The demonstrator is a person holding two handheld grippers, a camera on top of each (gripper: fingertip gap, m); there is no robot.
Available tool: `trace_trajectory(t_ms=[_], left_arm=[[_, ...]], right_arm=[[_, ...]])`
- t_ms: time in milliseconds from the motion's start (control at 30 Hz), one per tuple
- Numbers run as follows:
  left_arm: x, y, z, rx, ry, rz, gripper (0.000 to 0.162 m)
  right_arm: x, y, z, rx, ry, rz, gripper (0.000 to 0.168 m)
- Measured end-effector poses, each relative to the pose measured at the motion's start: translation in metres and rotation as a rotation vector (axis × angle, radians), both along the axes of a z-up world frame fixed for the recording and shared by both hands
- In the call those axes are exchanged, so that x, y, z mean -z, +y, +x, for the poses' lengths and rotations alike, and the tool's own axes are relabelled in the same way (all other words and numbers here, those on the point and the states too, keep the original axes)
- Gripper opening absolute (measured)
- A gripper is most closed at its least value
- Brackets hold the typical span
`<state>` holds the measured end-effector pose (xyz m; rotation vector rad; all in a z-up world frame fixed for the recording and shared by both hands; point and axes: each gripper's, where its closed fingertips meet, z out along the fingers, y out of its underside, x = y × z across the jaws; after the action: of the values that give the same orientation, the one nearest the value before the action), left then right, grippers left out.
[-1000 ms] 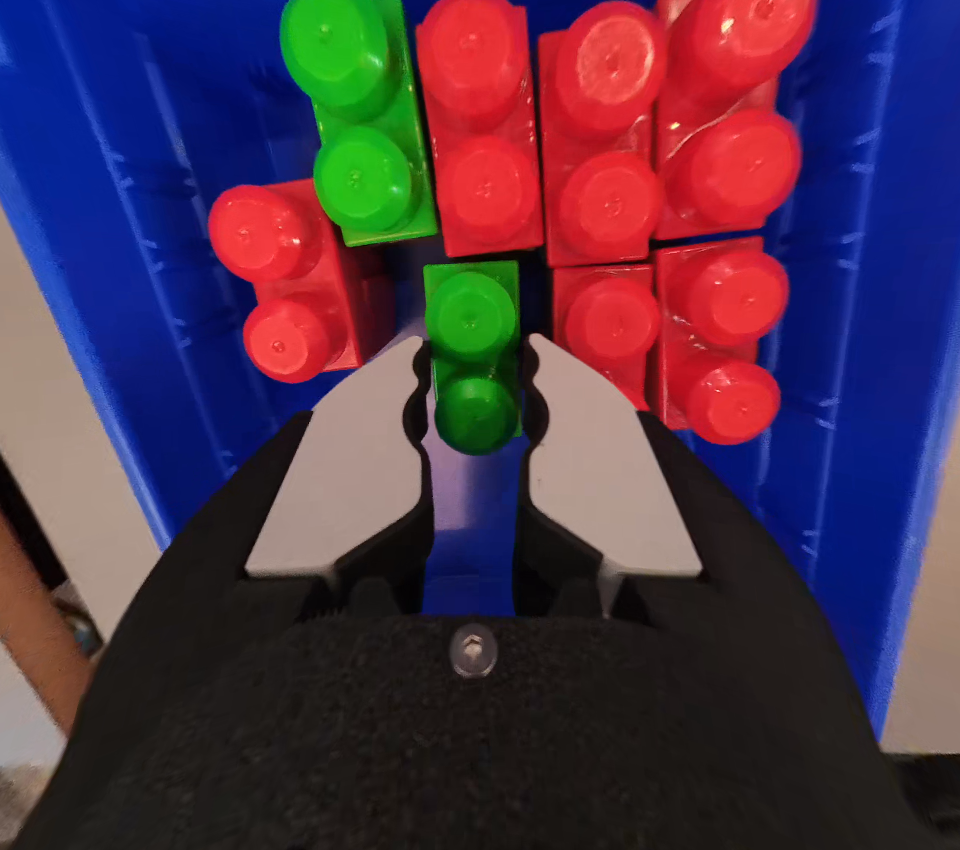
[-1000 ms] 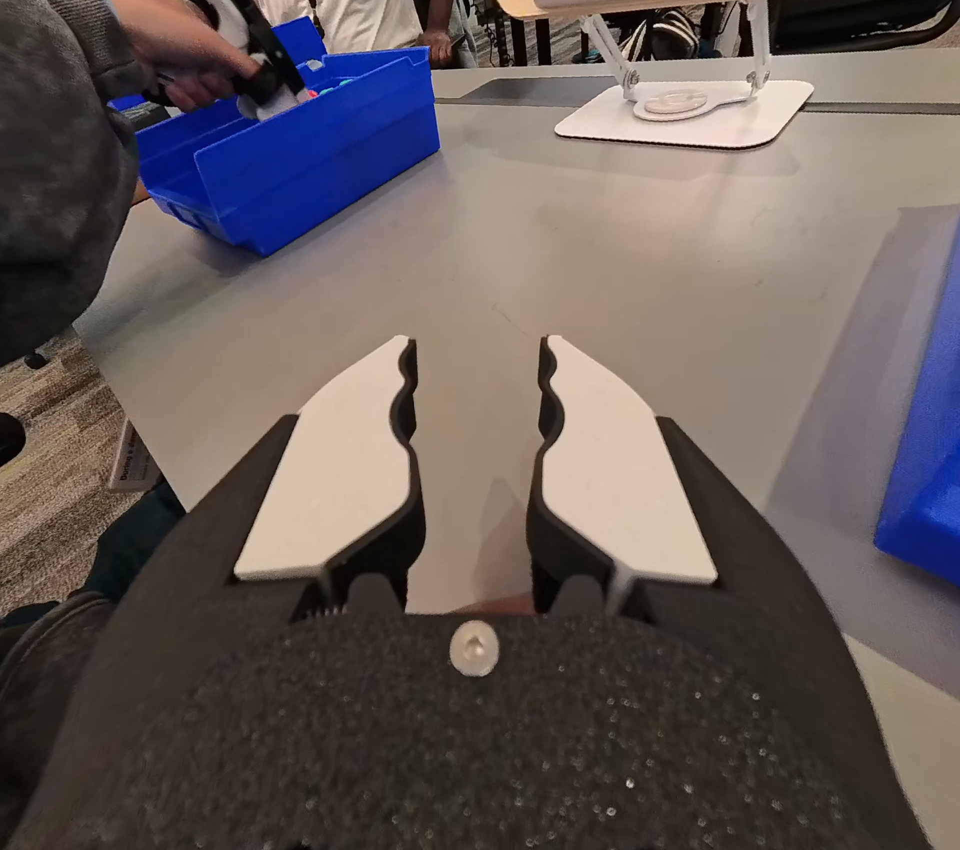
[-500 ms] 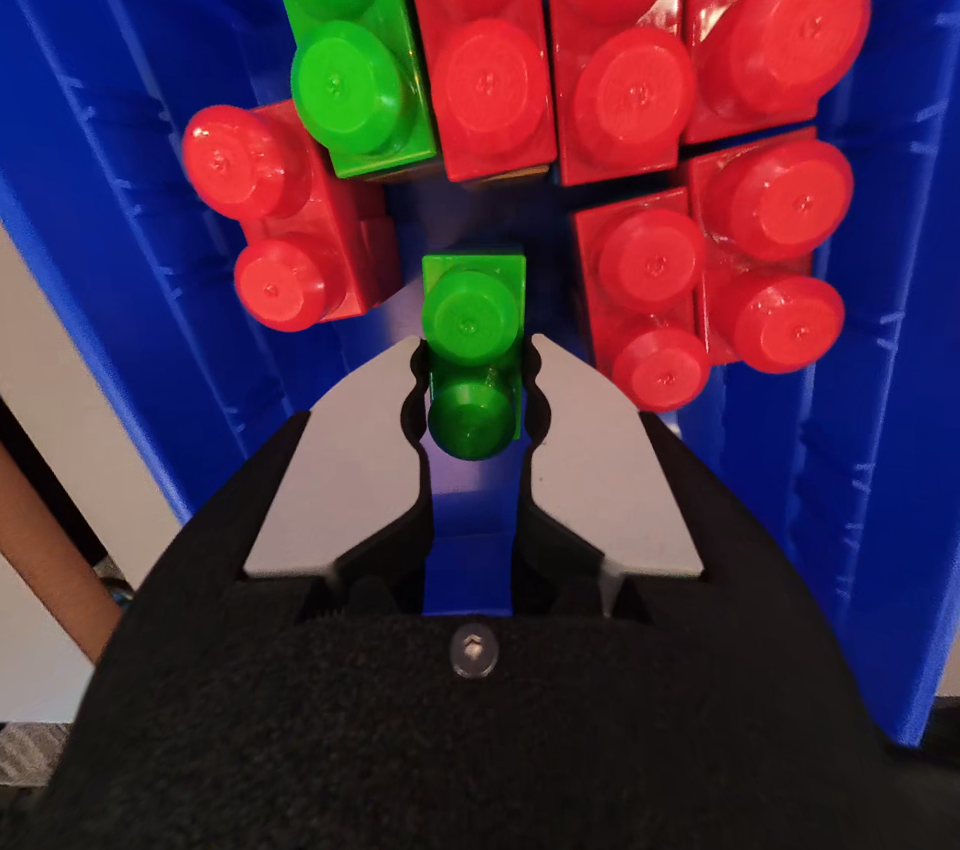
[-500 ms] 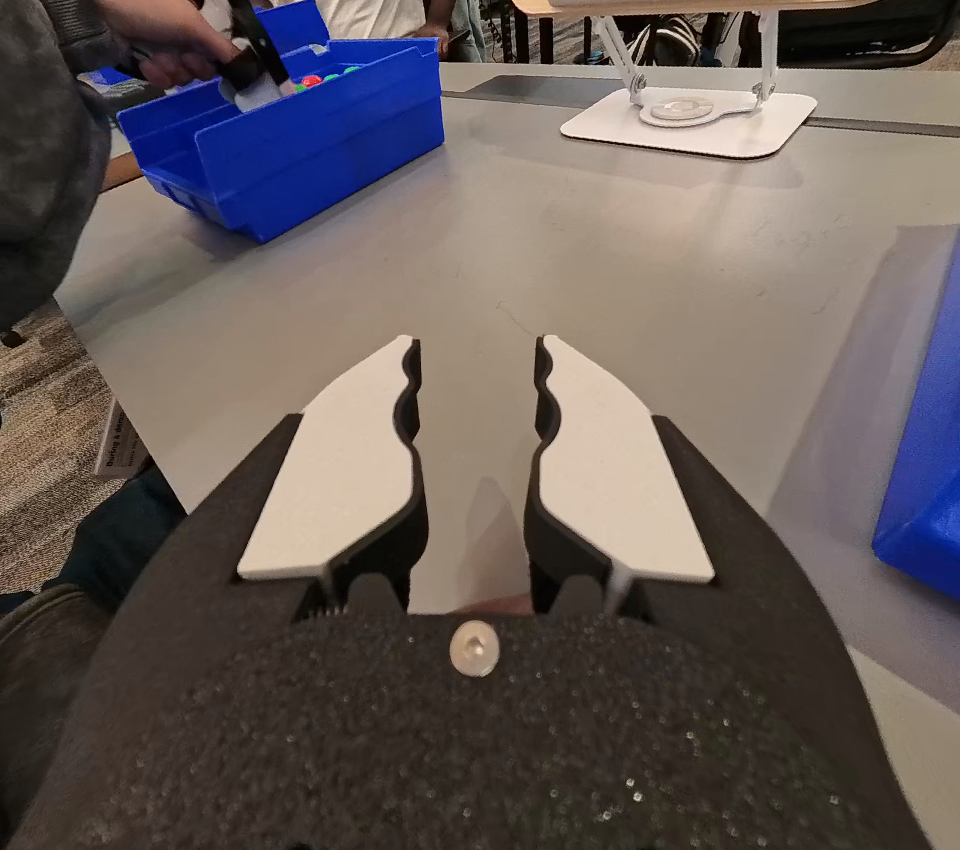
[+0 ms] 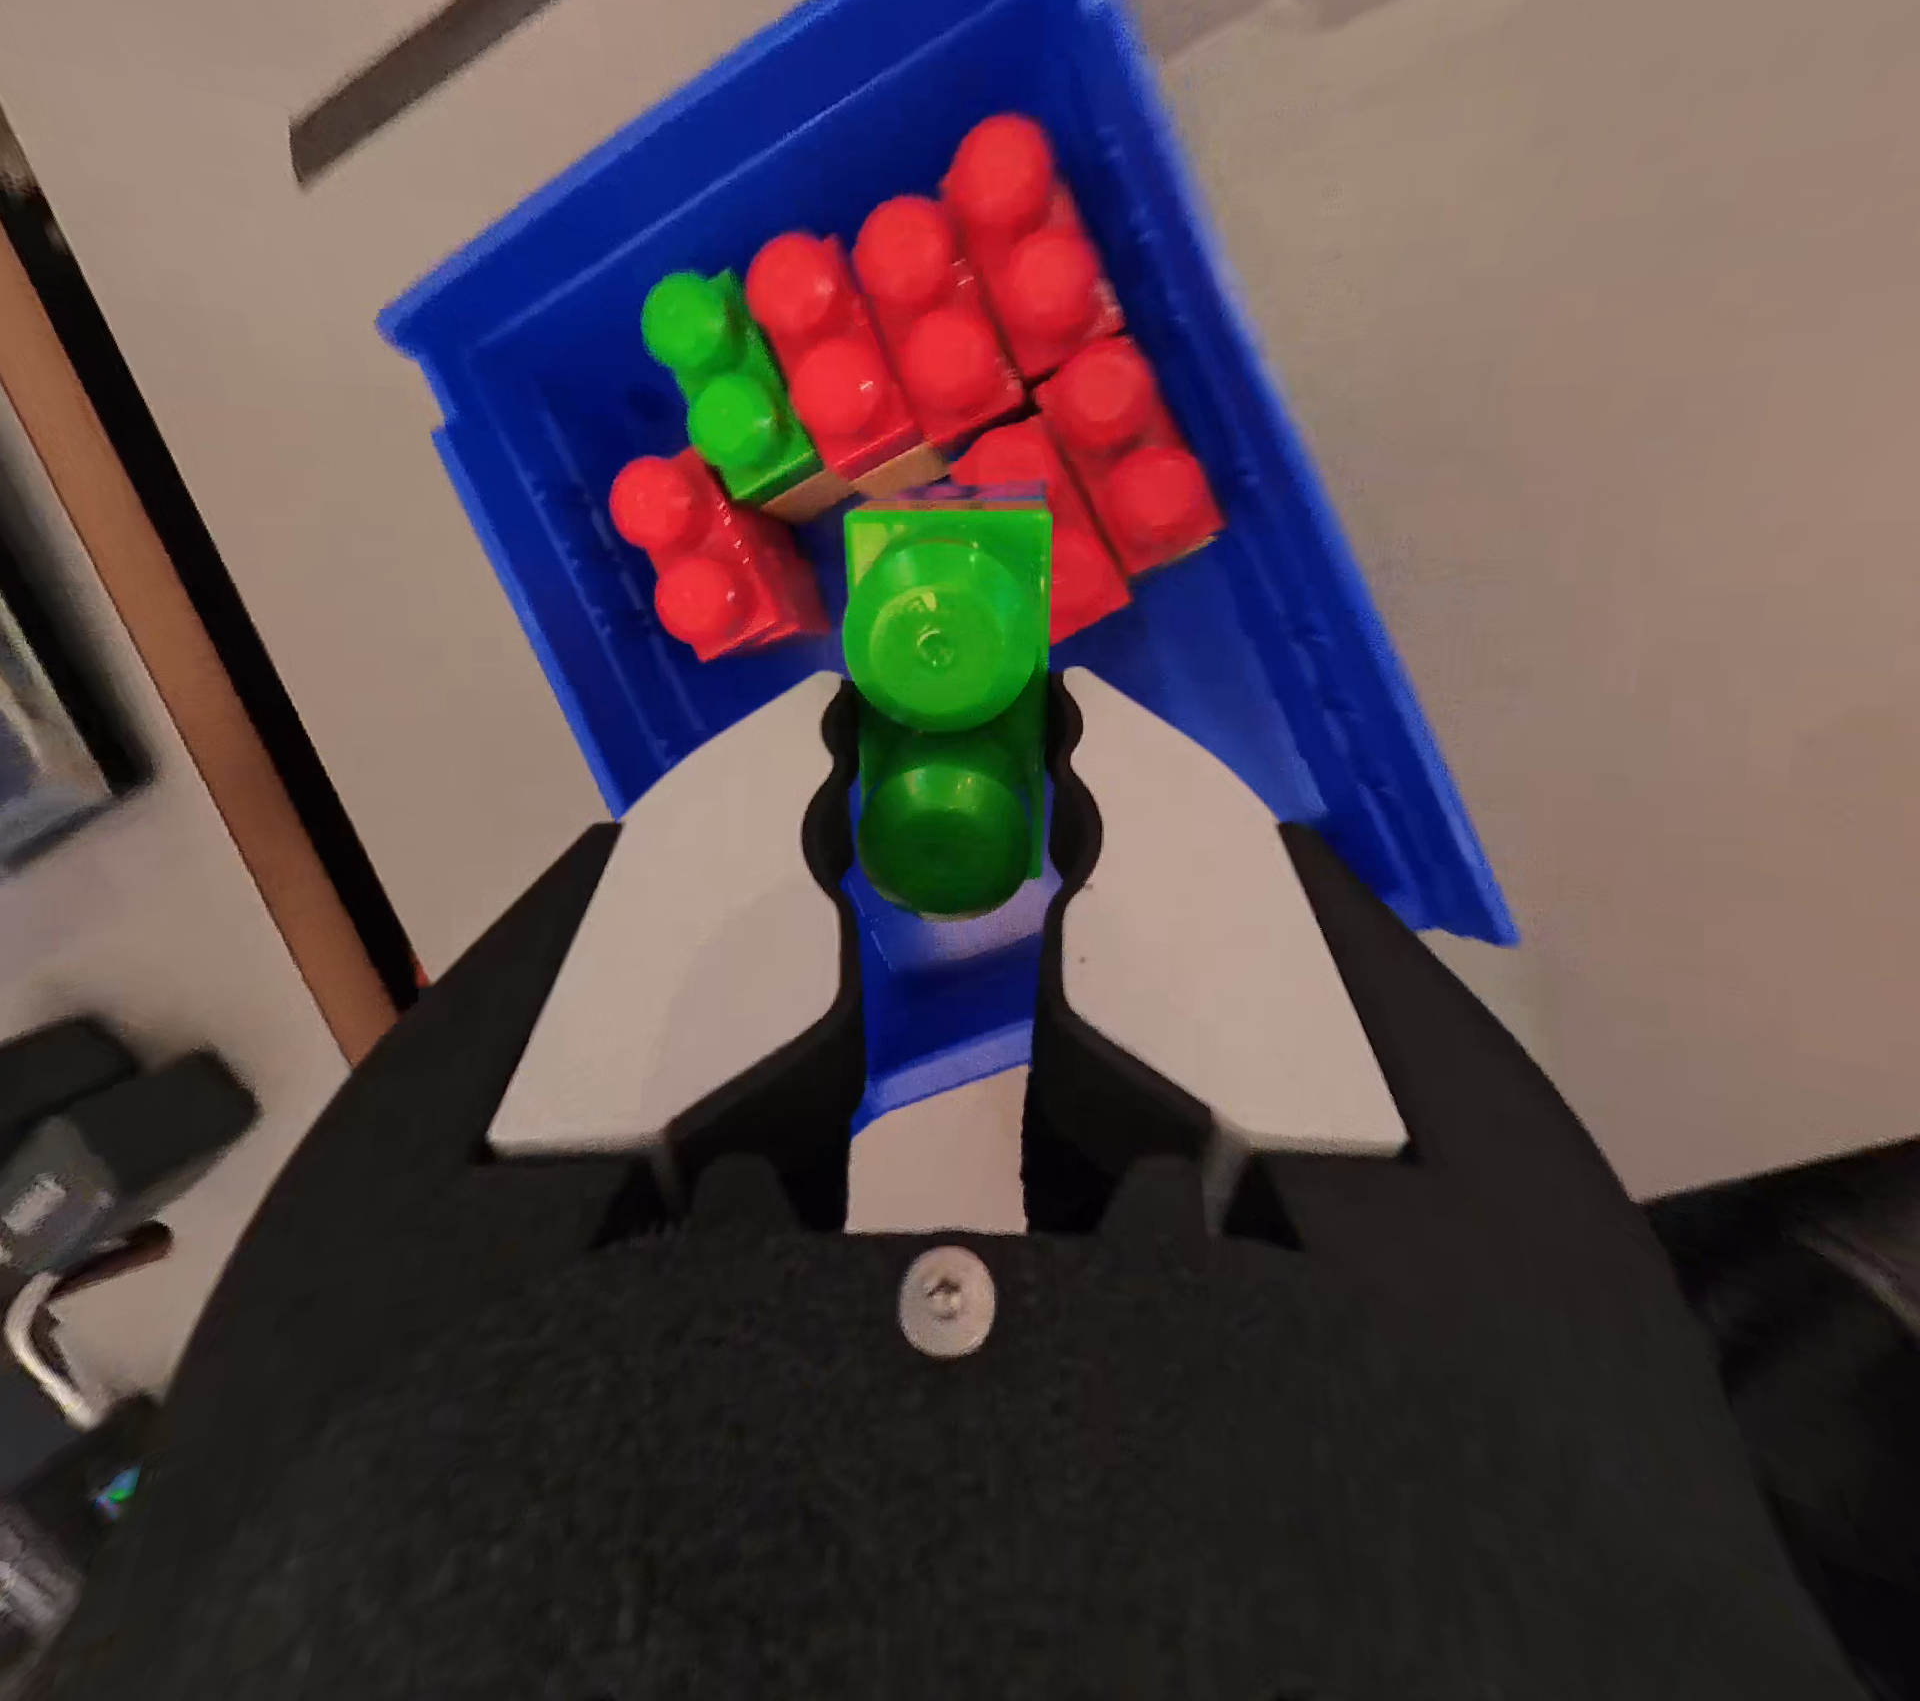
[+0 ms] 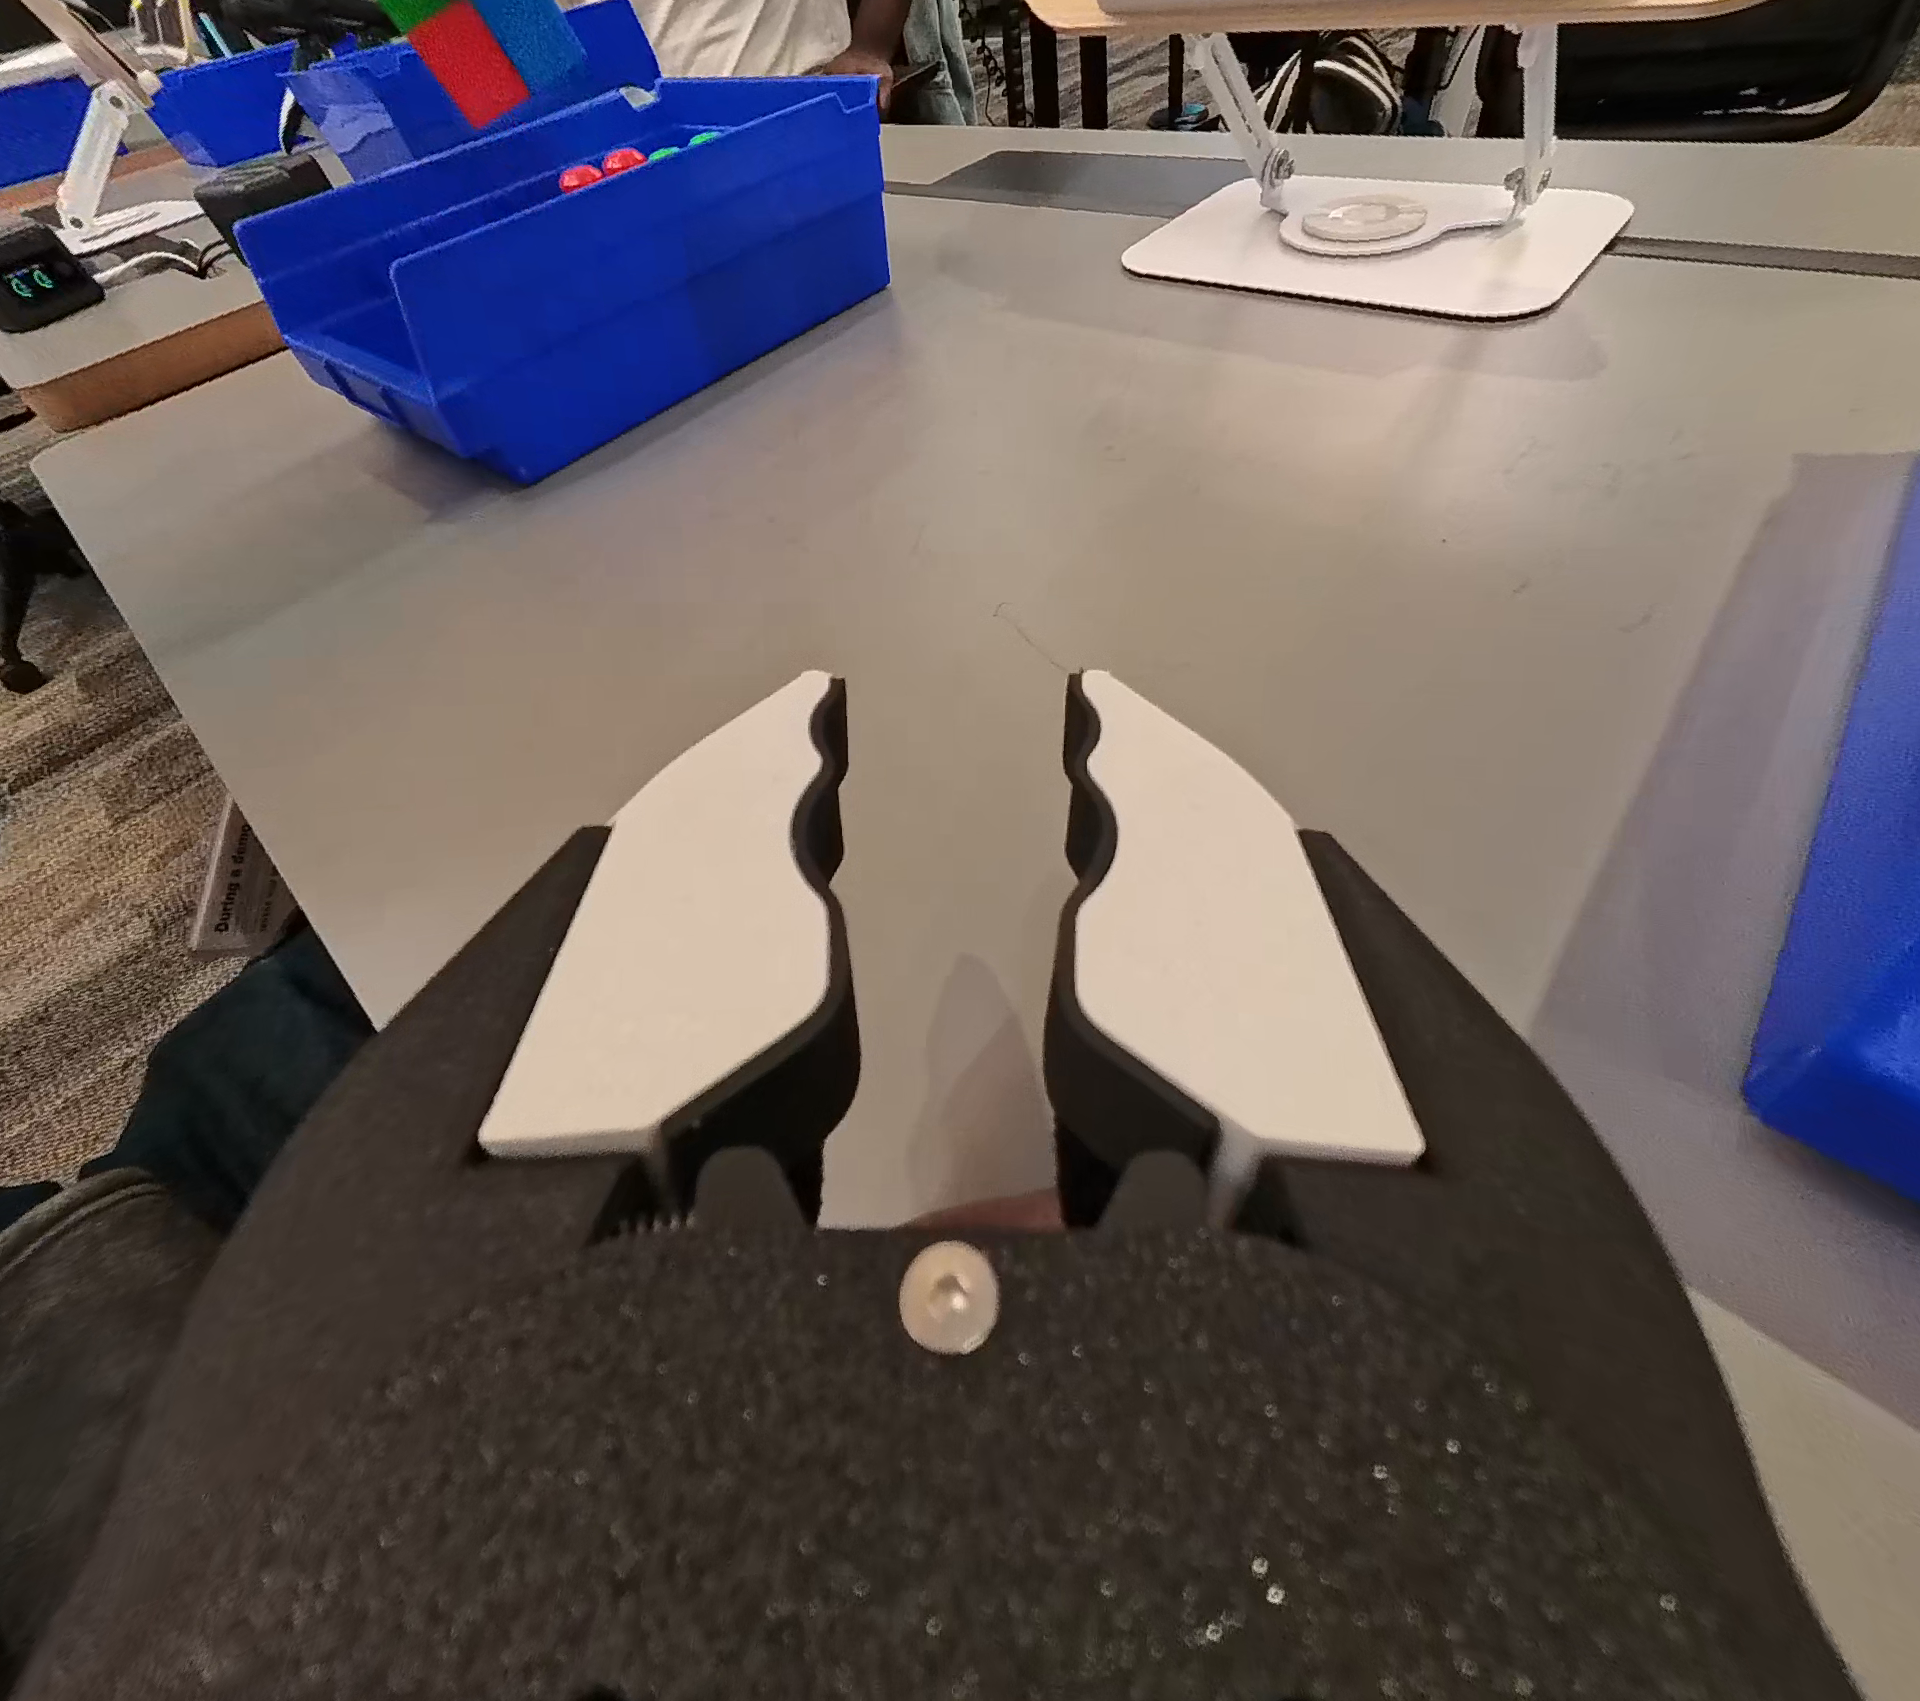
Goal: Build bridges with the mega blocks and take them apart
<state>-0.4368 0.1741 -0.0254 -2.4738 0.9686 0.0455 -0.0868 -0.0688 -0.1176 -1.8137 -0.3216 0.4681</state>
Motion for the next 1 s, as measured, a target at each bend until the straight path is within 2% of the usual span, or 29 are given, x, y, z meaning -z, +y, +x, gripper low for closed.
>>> trace_trajectory(t_ms=[267, 433, 533, 700, 833, 1000], left_arm=[[-0.03, -0.066, 0.102, 0.436, 0.05, -0.029, 0.034], [-0.016, -0.123, 0.164, 0.822, 0.024, -0.125, 0.034], [-0.001, -0.154, 0.192, 0.99, 0.026, -0.178, 0.034], [0.015, -0.188, 0.237, 1.131, 0.009, -0.27, 0.034], [0.018, -0.202, 0.26, 1.206, 0.074, -0.289, 0.034], [0.019, -0.213, 0.276, 1.258, 0.096, -0.303, 0.034]], right_arm=[[0.001, -0.001, -0.004, -0.024, -0.016, -0.004, 0.039], [0.001, -0.006, -0.014, -0.097, -0.027, 0.007, 0.036], [-0.001, -0.012, -0.026, -0.195, -0.03, 0.024, 0.036], [-0.015, -0.01, -0.044, -0.314, -0.053, 0.123, 0.043], [-0.029, 0.004, -0.058, -0.4, -0.02, 0.11, 0.055], [-0.047, 0.014, -0.065, -0.478, 0.082, 0.099, 0.05]])
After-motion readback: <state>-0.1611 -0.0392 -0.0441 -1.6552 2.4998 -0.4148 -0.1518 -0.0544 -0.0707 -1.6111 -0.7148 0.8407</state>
